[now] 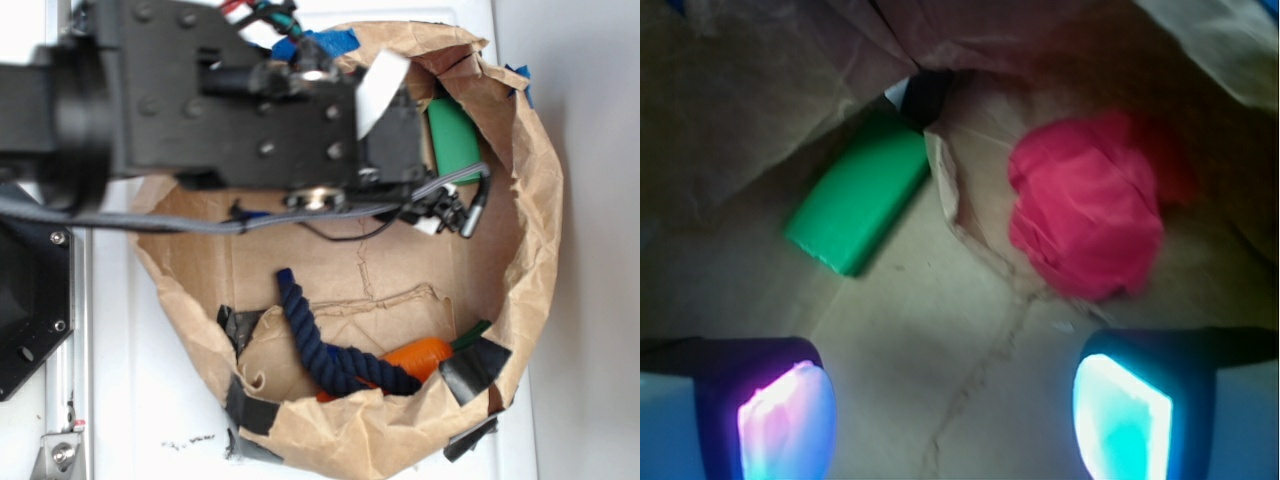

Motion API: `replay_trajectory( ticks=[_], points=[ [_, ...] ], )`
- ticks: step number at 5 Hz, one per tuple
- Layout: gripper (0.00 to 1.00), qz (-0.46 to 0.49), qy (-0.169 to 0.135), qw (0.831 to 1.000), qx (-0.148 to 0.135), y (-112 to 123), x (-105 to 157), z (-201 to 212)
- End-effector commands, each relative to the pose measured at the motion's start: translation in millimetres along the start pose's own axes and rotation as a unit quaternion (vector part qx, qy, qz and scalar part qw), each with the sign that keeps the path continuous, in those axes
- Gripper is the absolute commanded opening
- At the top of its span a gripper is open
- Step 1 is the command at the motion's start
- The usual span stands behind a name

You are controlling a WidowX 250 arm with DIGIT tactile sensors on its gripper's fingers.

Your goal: Grab the red paper.

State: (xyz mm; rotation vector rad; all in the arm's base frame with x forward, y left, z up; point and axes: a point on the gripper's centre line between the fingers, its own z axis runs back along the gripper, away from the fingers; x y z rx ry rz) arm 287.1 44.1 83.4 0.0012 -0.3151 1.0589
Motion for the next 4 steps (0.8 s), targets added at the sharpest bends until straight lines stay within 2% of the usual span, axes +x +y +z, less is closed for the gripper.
replay_trajectory(
  ticks=[1,3,4],
  points=[
    [1.0,0.032,-0.004,0.999,0.007,4.9,18.1,-3.4],
    [1.0,0.077,0.011,0.996,0.031,11.6,16.0,-9.4],
    [1.0,0.086,0.017,0.996,0.031,13.3,19.9,-12.0]
  ],
)
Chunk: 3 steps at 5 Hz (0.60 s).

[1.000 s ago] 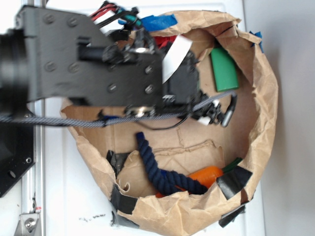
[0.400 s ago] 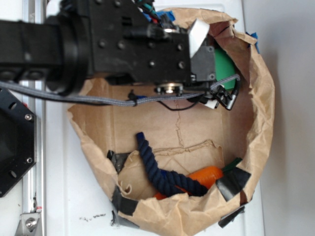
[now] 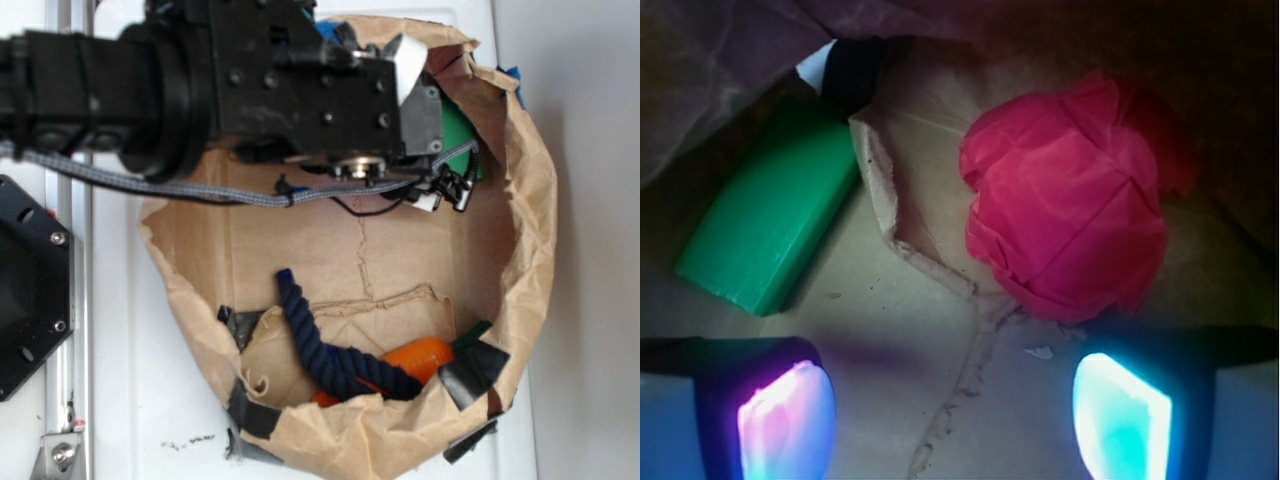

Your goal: Grab the red paper.

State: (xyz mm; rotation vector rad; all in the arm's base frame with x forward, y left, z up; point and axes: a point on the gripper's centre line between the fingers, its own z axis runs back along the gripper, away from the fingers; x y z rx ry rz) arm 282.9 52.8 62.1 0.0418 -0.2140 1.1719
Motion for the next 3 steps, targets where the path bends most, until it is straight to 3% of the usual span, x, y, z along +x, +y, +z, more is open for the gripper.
replay_trajectory(
  ticks=[1,2,3],
  points=[
    [1.0,0.041,-0.02,0.999,-0.01,3.5,21.7,8.8],
    [1.0,0.064,-0.024,0.998,0.016,12.7,23.1,8.9],
    [1.0,0.071,-0.028,0.997,0.019,17.5,26.9,9.9]
  ],
)
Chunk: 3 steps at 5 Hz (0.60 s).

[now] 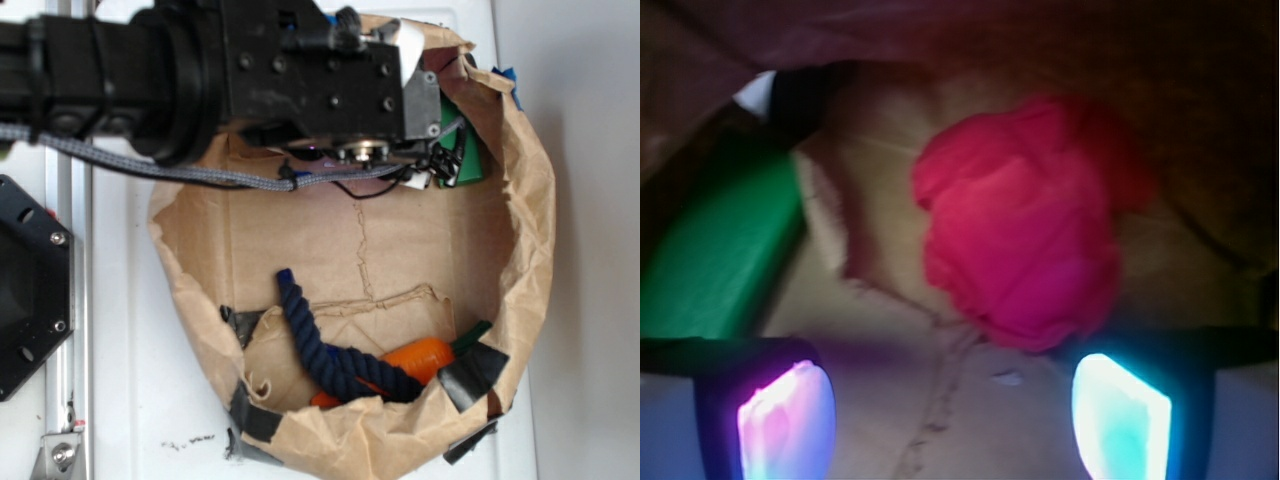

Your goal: Grab the red paper.

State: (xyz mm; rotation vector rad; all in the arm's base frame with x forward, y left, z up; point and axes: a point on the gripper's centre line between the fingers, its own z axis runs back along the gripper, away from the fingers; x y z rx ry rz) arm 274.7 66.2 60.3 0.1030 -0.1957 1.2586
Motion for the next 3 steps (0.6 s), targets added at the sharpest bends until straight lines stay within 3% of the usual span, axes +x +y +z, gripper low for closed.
replay_trajectory(
  ticks=[1,3],
  points=[
    [1.0,0.039,-0.03,0.999,-0.01,5.5,22.2,15.0],
    [1.0,0.052,-0.033,0.998,-0.005,13.5,25.3,14.2]
  ],
)
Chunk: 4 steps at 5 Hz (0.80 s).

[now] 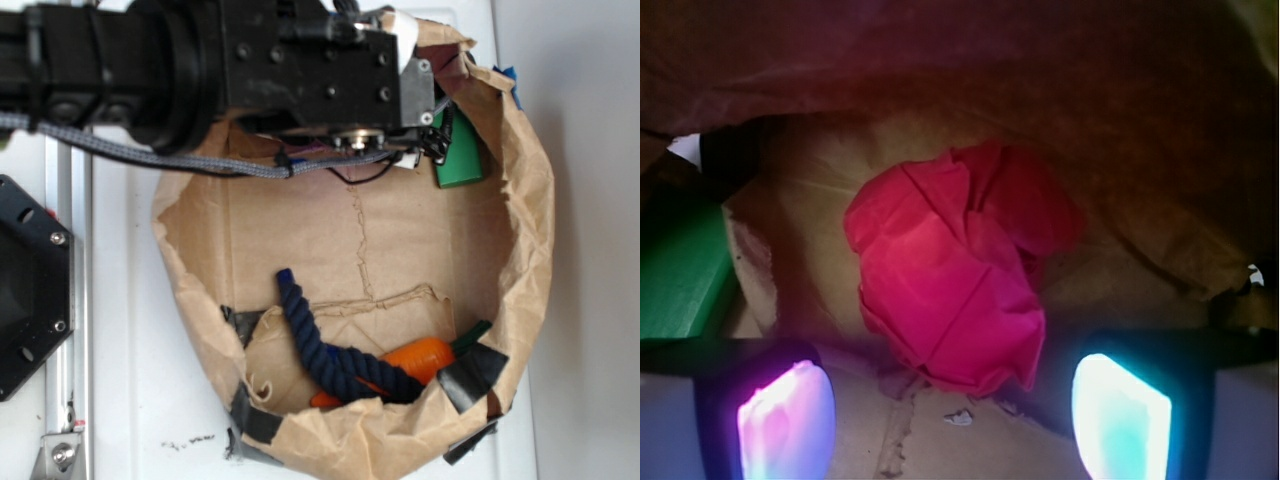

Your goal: Grab the red paper.

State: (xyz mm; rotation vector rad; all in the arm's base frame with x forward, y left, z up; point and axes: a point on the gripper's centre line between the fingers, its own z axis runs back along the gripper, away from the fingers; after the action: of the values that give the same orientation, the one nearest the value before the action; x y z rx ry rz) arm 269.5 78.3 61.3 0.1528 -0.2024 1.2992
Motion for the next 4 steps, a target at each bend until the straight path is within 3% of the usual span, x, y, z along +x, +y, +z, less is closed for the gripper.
replay_trajectory(
  ticks=[1,3,4],
  points=[
    [1.0,0.033,-0.019,0.999,-0.027,4.8,16.0,14.7],
    [1.0,0.022,-0.034,0.999,-0.029,7.1,22.8,6.0],
    [1.0,0.036,-0.025,0.998,-0.037,6.2,32.1,5.2]
  ],
)
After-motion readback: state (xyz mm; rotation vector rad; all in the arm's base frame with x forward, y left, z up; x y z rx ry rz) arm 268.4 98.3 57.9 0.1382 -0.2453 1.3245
